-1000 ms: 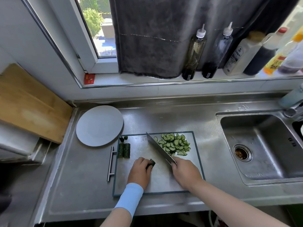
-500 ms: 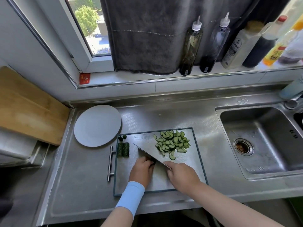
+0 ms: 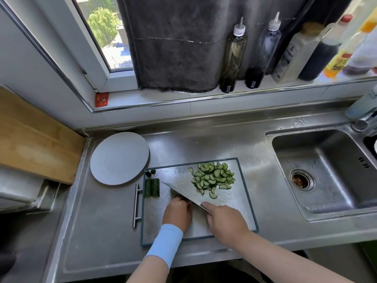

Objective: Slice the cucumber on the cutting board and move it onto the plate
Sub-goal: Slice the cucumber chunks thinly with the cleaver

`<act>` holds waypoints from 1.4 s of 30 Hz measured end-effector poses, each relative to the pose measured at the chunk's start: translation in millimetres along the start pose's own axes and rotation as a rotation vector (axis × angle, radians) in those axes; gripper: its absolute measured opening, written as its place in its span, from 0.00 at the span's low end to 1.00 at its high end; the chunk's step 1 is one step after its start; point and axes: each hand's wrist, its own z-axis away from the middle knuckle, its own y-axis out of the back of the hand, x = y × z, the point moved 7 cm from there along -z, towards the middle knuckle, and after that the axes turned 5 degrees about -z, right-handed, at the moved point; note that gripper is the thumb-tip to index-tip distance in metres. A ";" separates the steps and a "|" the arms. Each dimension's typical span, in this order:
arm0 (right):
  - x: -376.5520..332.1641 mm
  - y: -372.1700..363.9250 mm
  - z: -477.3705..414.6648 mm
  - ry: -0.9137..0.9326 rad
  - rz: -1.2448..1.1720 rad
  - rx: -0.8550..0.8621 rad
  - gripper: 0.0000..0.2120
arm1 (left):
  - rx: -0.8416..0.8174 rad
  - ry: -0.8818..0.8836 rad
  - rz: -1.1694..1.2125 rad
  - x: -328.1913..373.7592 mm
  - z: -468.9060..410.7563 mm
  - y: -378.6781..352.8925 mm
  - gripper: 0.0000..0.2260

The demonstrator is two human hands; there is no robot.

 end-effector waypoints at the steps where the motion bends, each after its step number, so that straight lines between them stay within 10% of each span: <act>1: 0.3 -0.3 0.8 -0.002 -0.003 0.002 0.20 | -0.003 0.001 0.007 0.2 -0.1 0.4 0.08; 42: -7.8 -5.7 -14.4 -0.032 -0.138 -0.036 0.18 | 0.065 0.028 0.121 -10.7 0.9 -6.8 0.06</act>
